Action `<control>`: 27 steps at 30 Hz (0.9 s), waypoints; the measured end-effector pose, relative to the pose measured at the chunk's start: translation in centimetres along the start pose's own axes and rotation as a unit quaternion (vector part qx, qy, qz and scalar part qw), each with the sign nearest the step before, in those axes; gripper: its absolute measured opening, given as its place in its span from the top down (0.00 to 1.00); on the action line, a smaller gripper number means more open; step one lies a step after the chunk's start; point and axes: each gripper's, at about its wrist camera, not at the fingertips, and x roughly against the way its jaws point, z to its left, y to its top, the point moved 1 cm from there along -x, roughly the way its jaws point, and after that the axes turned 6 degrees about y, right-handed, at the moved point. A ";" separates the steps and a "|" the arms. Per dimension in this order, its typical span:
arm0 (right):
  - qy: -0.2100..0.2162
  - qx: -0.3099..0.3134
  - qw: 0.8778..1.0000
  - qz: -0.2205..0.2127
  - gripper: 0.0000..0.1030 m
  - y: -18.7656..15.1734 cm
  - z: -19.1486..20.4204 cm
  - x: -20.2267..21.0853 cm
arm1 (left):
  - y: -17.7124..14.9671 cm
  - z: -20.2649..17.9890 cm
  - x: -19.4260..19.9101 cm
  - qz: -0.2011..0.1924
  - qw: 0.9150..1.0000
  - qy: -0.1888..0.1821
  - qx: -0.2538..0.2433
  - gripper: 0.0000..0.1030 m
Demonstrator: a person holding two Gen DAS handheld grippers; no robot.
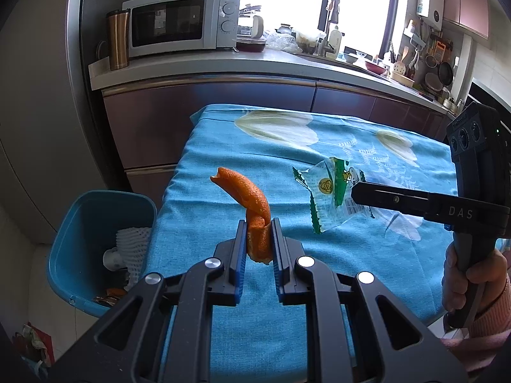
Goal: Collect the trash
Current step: 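Carry the orange peel and green-printed wrapper over to the teal bin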
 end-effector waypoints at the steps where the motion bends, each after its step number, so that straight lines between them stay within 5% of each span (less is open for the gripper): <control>1: 0.001 0.001 1.000 0.001 0.80 0.0 0.1 -0.1 | 0.0 0.0 0.1 0.000 1.000 0.001 0.001 0.85; 27: 0.033 0.020 0.999 0.030 0.80 0.4 3.0 -3.6 | -0.4 4.9 1.3 -0.008 0.999 0.038 0.036 0.85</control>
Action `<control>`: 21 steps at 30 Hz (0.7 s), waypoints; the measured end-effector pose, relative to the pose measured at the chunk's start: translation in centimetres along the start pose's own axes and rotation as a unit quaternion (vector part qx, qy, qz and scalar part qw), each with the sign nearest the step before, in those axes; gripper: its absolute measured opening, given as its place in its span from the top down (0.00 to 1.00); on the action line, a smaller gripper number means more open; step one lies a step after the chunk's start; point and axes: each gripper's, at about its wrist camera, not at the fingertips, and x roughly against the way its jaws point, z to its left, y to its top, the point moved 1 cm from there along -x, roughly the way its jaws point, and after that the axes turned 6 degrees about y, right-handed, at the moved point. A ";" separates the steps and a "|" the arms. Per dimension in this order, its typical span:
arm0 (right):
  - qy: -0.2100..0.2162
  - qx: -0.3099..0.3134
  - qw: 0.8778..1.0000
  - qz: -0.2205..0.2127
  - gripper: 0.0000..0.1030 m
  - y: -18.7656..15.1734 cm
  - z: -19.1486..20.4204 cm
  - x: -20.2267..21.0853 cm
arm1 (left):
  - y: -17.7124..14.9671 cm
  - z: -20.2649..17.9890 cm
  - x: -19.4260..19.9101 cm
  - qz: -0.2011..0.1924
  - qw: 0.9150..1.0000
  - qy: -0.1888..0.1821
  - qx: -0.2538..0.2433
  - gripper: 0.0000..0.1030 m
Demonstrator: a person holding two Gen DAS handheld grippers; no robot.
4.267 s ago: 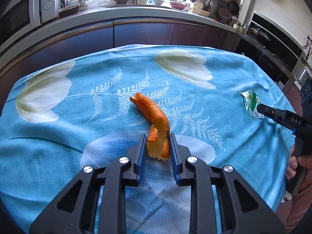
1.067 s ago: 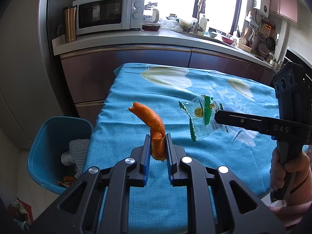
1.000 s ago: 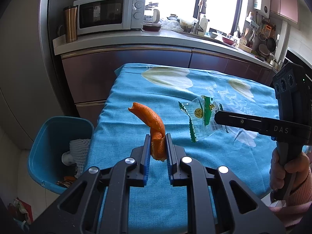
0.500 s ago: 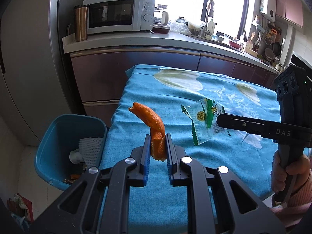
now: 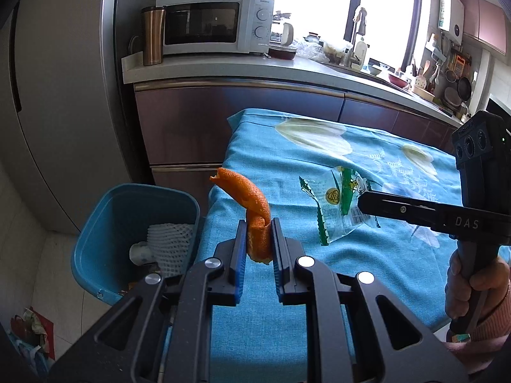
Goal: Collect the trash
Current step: 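Carry the orange peel and green-printed wrapper over to the teal bin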
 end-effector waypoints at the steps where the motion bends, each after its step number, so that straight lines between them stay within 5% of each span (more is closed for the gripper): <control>1: 0.002 0.001 1.000 0.001 0.80 0.1 0.1 -0.1 | -0.1 0.1 0.0 0.000 1.000 0.001 0.001 0.85; 21: 0.020 0.021 0.999 0.029 0.80 1.1 2.5 -3.7 | -0.1 3.5 0.3 -0.004 0.999 0.027 0.029 0.85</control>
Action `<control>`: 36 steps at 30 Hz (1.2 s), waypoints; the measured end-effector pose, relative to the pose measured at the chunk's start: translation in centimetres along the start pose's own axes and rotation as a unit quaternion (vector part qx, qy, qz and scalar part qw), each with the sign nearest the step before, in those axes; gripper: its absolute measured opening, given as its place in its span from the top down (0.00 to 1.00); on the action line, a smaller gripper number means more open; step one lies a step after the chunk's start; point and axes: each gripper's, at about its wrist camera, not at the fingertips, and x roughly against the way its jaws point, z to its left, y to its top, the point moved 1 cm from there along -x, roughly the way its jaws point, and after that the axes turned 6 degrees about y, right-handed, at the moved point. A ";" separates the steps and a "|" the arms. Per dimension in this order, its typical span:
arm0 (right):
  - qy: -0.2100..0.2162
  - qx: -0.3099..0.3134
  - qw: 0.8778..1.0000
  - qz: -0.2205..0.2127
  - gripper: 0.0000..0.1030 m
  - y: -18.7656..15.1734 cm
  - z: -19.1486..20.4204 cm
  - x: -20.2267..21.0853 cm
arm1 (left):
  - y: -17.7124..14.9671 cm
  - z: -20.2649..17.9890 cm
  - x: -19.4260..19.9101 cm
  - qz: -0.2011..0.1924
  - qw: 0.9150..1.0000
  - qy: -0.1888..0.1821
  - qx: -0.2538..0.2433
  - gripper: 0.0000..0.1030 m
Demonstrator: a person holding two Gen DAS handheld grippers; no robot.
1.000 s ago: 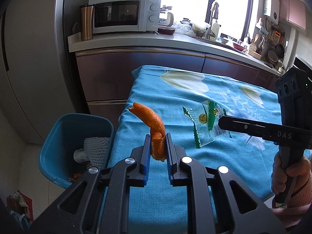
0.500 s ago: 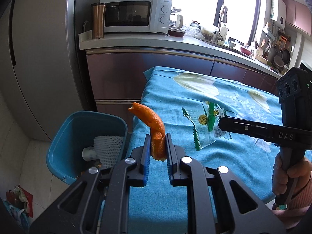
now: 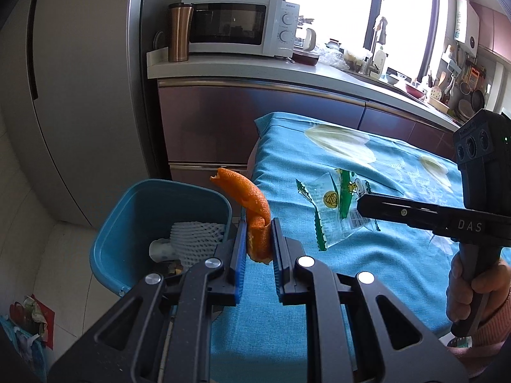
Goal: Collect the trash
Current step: 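Carry the orange peel and green-printed wrapper over to the teal bin, then open the left tool to drop the peel while the right tool releases the wrapper into the bin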
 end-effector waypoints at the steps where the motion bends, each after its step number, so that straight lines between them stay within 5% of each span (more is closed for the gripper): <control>1: 0.000 0.003 1.000 0.002 0.80 0.1 0.2 -0.2 | 0.0 0.2 0.0 0.000 1.000 0.002 0.001 0.85; 36: 0.018 0.041 0.997 0.063 0.80 2.5 2.7 -7.6 | -0.4 6.5 -1.8 0.020 0.997 0.065 0.044 0.85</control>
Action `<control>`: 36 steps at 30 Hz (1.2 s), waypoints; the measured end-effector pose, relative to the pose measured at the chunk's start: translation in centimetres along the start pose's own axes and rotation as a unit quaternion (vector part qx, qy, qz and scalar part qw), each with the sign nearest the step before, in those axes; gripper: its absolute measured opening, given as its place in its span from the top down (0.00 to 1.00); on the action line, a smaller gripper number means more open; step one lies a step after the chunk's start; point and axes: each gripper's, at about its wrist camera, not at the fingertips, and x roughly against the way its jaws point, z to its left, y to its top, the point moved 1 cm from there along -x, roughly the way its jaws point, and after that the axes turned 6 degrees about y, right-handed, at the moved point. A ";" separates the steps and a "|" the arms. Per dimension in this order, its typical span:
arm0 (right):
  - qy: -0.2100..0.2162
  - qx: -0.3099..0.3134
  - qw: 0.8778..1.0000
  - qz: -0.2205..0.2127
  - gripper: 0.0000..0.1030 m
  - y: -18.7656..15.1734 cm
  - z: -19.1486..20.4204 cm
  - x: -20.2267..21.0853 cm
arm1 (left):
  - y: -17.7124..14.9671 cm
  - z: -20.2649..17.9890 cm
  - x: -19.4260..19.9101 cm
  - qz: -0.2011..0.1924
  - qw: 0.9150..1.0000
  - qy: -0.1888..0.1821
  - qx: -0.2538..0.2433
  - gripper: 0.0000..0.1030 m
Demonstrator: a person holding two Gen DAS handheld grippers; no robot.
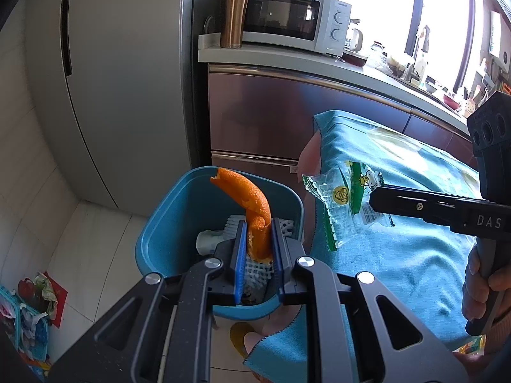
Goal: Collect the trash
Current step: 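Open the left tool to drop the peel while the right tool releases the wrapper into the bin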
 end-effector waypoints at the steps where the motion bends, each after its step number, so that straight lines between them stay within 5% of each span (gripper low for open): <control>1: 0.000 0.001 1.000 0.002 0.80 0.1 0.0 -0.2 | 0.0 0.1 -0.1 0.001 1.000 0.001 0.001 0.85; 36: -0.017 0.023 0.997 0.068 0.80 1.6 1.5 -7.5 | -0.9 3.1 -5.1 0.041 0.998 0.028 0.037 0.85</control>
